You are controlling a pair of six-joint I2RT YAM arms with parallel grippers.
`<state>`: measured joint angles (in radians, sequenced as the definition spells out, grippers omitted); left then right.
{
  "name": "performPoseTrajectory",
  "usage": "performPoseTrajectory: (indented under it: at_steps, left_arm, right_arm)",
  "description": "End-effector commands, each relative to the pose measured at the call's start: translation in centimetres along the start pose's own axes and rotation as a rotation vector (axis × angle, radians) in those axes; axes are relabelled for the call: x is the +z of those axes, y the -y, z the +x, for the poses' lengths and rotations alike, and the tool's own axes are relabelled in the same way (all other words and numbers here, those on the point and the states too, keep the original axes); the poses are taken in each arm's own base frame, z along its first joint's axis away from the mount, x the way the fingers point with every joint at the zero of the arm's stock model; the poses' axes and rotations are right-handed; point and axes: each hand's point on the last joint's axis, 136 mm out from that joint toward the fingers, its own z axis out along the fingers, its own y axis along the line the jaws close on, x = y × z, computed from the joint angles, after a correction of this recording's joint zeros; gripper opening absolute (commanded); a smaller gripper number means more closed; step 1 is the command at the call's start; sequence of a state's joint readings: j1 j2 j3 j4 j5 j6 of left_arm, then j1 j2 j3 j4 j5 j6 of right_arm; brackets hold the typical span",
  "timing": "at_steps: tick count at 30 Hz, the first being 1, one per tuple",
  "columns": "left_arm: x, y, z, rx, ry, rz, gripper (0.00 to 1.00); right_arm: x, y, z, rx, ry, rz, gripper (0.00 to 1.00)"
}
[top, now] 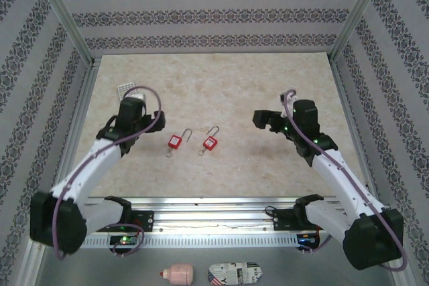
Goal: Unlock with the key
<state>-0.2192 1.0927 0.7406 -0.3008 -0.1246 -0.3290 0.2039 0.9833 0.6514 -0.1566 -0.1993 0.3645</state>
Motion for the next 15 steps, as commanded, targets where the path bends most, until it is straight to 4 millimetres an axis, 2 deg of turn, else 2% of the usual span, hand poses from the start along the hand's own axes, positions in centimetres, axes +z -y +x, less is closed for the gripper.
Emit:
performPoseTrajectory:
  at_steps: [1, 3, 7, 10, 11, 14, 15]
  left_arm:
    - [0.0, -5.5, -1.7, -0.082, 0.253, -0.234, 1.0]
    - [-0.6, -7.5, -2.0, -0.042, 0.358, -0.312, 1.0]
    - [0.0, -10.2, -1.0, 0.008, 0.453, -0.367, 1.0]
    - [1.0, -10.6, -0.4, 0.011, 0.503, -0.349, 1.0]
    - [1.8, -10.6, -0.1, 0.025, 0.497, -0.343, 1.0]
    - [3.5, -9.6, -1.3, 0.096, 0.541, -0.292, 1.0]
    - [4.3, -9.7, -1.6, 0.129, 0.501, -0.317, 1.0]
  right_arm:
    - [-0.4, 7.7, 0.0, -0.068, 0.098, 0.361, 0.98]
    - [-0.4, 10.3, -0.4, -0.106, 0.121, 0.477, 0.98]
    - [0.8, 12.4, -1.2, -0.183, 0.223, 0.528, 0.98]
    - [1.6, 12.6, -0.9, -0.2, 0.374, 0.462, 0.98]
    - [1.6, 12.3, -1.3, -0.213, 0.422, 0.446, 0.98]
    - [2.2, 11.2, -2.0, -0.306, 0.452, 0.405, 0.98]
    - [2.5, 10.7, -1.8, -0.345, 0.463, 0.386, 0.98]
